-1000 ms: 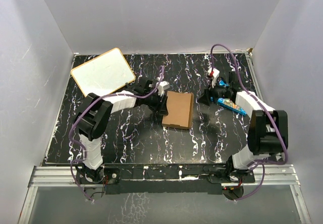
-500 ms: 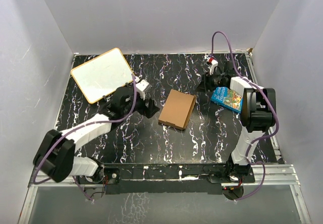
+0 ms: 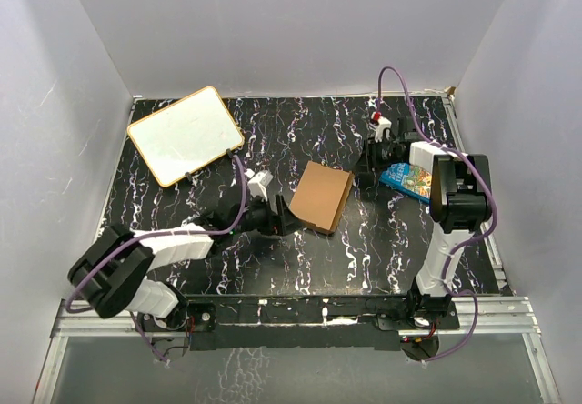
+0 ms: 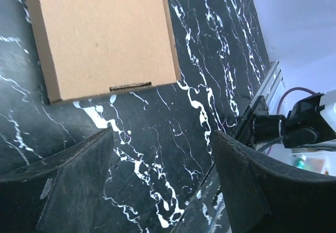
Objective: Fold the paper box
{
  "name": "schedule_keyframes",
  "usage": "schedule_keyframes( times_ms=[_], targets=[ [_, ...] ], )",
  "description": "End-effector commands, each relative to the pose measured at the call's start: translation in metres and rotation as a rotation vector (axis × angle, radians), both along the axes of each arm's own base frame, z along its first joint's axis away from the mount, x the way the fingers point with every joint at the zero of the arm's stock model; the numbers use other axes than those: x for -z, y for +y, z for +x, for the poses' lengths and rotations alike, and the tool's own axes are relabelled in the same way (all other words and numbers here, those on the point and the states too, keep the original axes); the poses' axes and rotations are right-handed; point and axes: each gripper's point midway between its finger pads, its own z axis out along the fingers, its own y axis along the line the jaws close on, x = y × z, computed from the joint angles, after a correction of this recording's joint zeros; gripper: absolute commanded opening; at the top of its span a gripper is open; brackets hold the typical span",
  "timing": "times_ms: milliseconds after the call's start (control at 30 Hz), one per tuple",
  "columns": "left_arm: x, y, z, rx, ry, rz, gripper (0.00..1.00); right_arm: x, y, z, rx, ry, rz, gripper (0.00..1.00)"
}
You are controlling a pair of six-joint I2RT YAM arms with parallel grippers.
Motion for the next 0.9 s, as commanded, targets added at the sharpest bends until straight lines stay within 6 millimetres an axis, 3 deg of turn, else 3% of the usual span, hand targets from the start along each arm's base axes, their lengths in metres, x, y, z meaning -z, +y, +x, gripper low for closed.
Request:
schedule_keyframes(
  times_ms=[0,433,867],
  targets=[
    [0.001,-0.015,0.012,-0.091,0.123,-0.045,0.74,-0.003,0.004,0.014,0.01,-0.016,0.017,0.39],
    [0.035,-0.013,0.041,-0.224,0.235,0.116,0.76,0.0,0.011,-0.009,-0.011,0.019,0.059,0.3],
    [0.044,0.011,0.087,-0.281,0.185,0.275,0.71,0.001,0.024,-0.079,-0.067,0.126,0.132,0.3]
  ],
)
